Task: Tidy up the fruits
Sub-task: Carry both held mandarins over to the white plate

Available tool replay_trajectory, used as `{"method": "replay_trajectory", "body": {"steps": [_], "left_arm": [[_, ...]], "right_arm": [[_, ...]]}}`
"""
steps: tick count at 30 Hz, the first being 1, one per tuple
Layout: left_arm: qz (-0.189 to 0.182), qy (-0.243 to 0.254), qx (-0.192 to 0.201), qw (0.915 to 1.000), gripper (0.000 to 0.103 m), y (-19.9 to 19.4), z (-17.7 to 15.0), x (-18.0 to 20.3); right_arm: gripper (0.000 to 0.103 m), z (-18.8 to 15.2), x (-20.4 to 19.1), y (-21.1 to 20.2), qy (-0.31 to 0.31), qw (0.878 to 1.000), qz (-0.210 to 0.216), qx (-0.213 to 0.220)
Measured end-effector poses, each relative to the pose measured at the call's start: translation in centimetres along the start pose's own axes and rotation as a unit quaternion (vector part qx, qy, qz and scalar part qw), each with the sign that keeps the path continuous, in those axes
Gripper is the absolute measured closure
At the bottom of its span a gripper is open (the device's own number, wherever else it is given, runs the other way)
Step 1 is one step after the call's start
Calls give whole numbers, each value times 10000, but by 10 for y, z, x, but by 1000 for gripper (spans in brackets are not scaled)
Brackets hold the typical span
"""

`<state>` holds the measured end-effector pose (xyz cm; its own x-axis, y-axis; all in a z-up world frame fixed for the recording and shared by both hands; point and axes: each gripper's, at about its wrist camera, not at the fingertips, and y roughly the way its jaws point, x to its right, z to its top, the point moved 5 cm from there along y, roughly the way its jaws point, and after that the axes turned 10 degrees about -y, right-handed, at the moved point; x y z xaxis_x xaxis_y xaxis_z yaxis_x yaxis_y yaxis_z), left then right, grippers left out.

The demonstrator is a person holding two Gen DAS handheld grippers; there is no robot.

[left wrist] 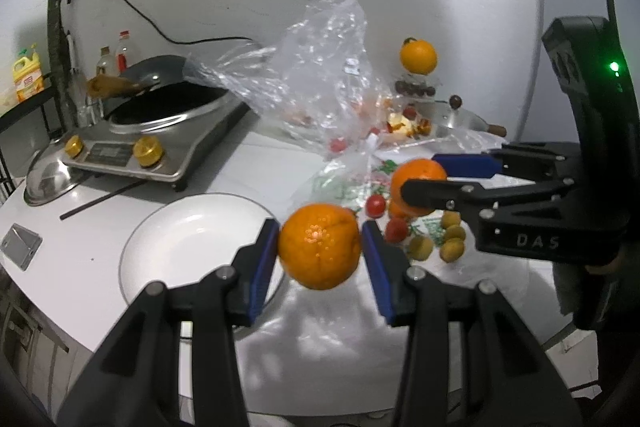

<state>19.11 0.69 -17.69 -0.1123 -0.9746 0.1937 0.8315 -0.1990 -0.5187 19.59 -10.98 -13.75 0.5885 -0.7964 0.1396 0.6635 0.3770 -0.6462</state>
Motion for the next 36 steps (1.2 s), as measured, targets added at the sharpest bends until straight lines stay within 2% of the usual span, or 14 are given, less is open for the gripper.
{"method": "replay_trajectory", "body": {"steps": [16, 36], "left_arm": [[351, -298, 103, 9989, 59, -5, 2, -70], [633, -389, 96, 9972, 59, 30, 9, -135]], "right_arm": [[57, 36, -42, 31, -328, 9992, 242, 3], [57, 69, -73, 90, -495, 9972, 543, -116]]}}
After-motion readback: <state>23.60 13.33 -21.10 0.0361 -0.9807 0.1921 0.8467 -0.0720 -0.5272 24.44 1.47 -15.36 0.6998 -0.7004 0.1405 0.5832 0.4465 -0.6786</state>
